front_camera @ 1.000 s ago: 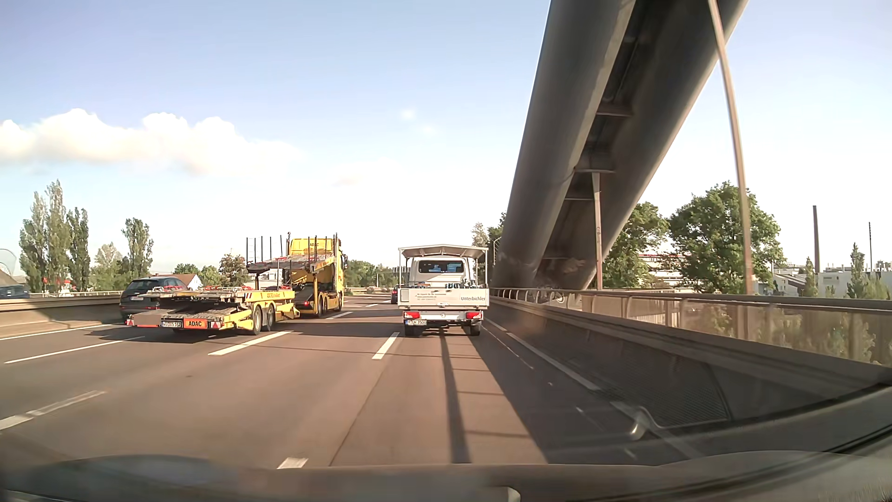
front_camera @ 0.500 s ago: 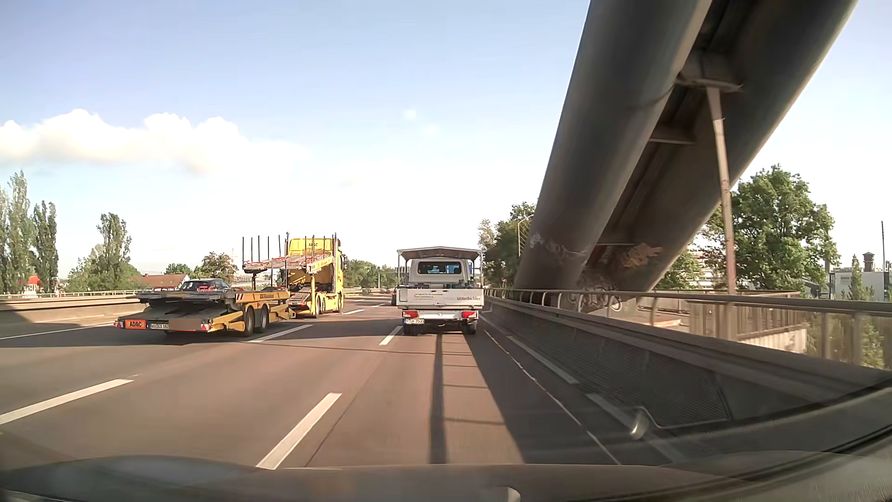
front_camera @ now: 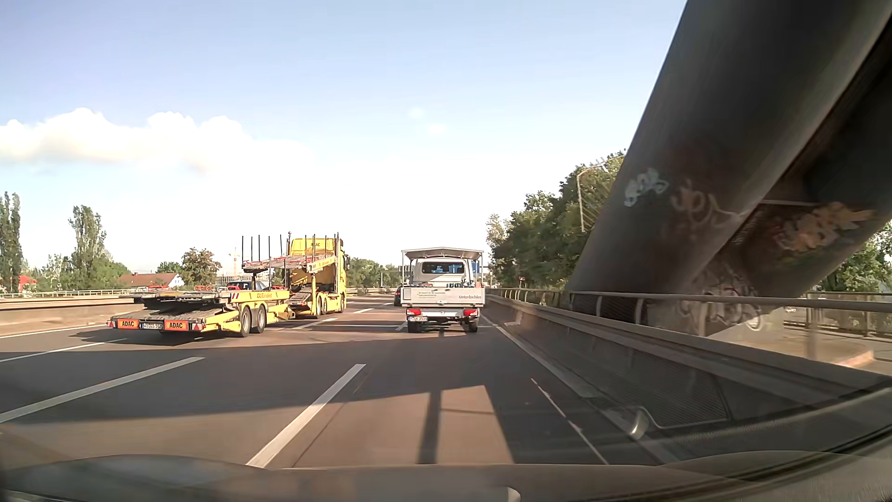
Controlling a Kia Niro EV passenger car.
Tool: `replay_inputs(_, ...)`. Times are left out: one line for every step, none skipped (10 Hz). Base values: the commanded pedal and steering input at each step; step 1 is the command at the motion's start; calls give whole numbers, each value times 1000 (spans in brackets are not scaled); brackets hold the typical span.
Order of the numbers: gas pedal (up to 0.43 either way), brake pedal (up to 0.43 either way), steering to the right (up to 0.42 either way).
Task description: Follow the waypoints while adhering to traffic rules and regulations
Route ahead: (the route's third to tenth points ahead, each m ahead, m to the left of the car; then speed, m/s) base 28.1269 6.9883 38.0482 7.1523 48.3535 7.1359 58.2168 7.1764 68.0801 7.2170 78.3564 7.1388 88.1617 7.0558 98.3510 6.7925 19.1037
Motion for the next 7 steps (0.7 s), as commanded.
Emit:
replay_inputs(130, 0, -2)
replay_inputs(130, 0, -3)
replay_inputs(130, 0, -2)
replay_inputs(130, 0, -2)
replay_inputs(130, 0, 0)
replay_inputs(118, 0, 3)
replay_inputs(118, 0, 3)
